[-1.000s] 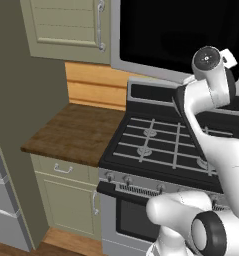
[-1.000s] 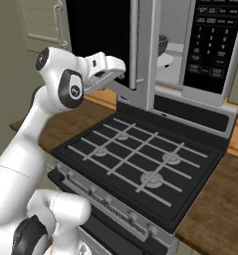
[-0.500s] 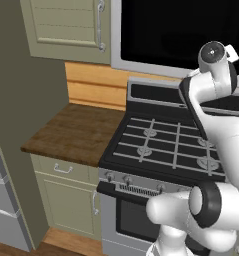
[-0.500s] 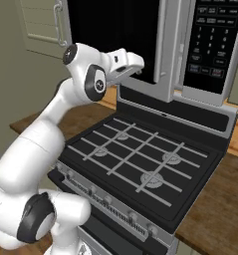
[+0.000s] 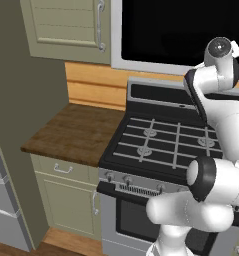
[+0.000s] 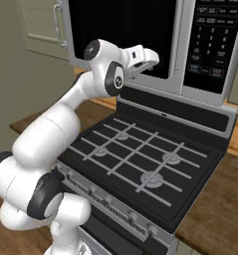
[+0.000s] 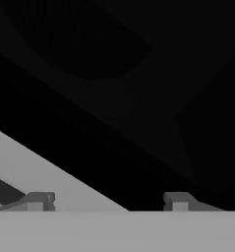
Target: Pick the tomato from the sink and place it in the bowl. Then pick the bowl and place it in the microwave. Then close the microwave door and press the start button.
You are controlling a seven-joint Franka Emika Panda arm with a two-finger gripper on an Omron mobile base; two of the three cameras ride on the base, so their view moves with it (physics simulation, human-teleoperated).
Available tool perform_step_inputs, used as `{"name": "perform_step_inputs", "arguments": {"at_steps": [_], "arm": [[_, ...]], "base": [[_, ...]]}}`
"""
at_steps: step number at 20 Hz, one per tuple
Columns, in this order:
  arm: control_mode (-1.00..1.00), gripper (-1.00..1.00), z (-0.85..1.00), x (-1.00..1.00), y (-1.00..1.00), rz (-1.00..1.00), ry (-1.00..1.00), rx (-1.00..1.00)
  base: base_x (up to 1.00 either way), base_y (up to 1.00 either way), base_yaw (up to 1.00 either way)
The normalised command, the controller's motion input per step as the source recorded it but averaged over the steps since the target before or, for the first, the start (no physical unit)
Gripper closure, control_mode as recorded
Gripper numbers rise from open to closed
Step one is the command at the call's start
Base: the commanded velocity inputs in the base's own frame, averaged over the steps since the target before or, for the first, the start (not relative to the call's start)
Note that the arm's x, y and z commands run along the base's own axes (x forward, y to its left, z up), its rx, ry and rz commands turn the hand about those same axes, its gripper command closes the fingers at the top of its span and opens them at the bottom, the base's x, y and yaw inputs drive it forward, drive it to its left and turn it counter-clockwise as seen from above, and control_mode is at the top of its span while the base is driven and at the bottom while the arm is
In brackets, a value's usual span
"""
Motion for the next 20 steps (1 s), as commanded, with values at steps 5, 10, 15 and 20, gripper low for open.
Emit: {"name": "perform_step_inputs", "arguments": {"at_steps": [5,10,15,20], "arm": [[-1.0,-1.0,-0.11,0.64,-0.18,0.03,-0.02,0.01],[-1.0,-1.0,-0.08,0.28,-0.03,0.0,-0.02,0.02],[-1.0,-1.0,0.18,-0.67,0.31,0.0,-0.12,0.23],[-1.0,-1.0,0.28,-0.72,0.43,0.01,-0.23,0.06]], "base": [[0.0,0.0,0.0],[0.0,0.0,0.0],[0.0,0.0,0.0],[0.0,0.0,0.0]]}}
